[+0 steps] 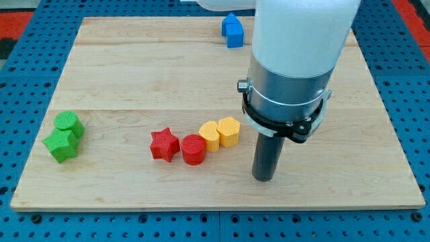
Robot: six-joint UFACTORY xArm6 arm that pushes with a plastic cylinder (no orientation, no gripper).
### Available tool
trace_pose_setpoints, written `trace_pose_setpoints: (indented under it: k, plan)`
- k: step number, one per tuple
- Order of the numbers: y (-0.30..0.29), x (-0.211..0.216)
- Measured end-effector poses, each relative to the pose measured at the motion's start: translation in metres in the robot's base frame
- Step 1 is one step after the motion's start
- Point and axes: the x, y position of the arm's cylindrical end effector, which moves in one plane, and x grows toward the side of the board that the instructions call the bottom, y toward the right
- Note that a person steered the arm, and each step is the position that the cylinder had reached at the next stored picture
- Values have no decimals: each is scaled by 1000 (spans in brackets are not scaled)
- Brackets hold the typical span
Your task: Slide the red circle along with the red star slightly left
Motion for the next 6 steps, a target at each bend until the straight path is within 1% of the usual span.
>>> trace_pose_setpoints:
  k: [1, 3, 4, 5, 6]
  plan:
    - [-37, 0]
    - [-83, -37]
    - [-131, -42]
    - [-163, -43]
    - [-168, -27]
